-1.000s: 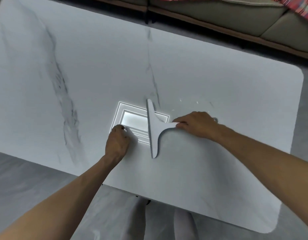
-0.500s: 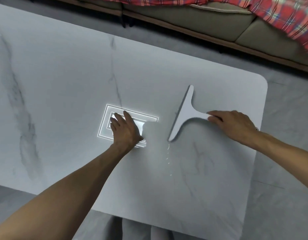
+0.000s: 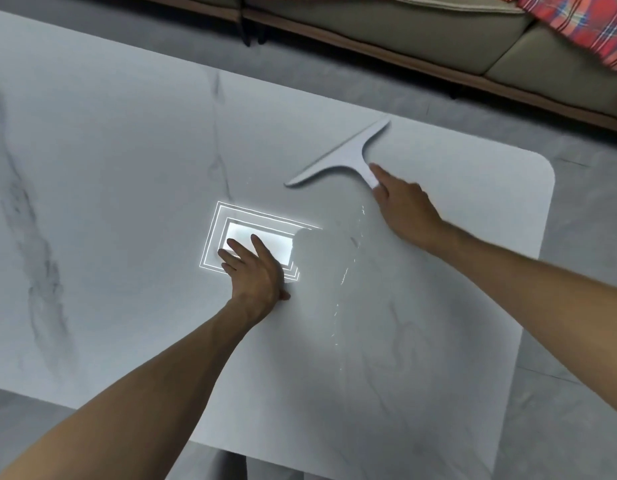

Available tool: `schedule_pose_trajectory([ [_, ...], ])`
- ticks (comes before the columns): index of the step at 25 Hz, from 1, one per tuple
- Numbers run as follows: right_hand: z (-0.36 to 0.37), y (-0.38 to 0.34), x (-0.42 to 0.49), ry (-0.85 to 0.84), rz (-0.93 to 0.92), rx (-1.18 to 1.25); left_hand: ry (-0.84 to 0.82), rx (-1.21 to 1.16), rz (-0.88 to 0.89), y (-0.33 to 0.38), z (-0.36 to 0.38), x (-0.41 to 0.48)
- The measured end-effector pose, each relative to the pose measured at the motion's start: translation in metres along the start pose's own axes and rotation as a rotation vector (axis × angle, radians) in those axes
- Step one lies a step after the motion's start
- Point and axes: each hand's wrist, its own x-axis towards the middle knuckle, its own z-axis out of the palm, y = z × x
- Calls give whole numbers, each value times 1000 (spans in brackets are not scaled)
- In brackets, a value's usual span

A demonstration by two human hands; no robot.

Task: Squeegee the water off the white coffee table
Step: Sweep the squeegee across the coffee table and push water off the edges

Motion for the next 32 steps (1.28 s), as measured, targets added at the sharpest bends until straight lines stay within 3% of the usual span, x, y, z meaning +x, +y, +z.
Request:
schedule_pose_trajectory([
  [8, -34, 67, -114, -191, 129, -98, -48, -87, -9, 1, -17, -8],
  [10, -49, 58, -91, -104, 98, -75, -73, -113, -24, 0, -25, -12],
  [13, -64, 27, -21, 56, 98, 98, -93, -369, -98, -2, -29, -8],
  [17, -57, 18, 21, 76, 245, 229, -64, -439, -91, 4, -33, -12],
  [21, -29, 51, -41, 34, 217, 31, -95, -482, -234, 11, -45, -21],
  [25, -21, 79, -133, -118, 311, 61, 26, -410, -143, 16, -44, -26],
  [27, -31, 85, -154, -157, 340, 48, 69, -318, -14, 34, -37, -32],
  [32, -76, 96, -71, 163, 384, 238, -46, -344, 65, 78, -8, -17],
])
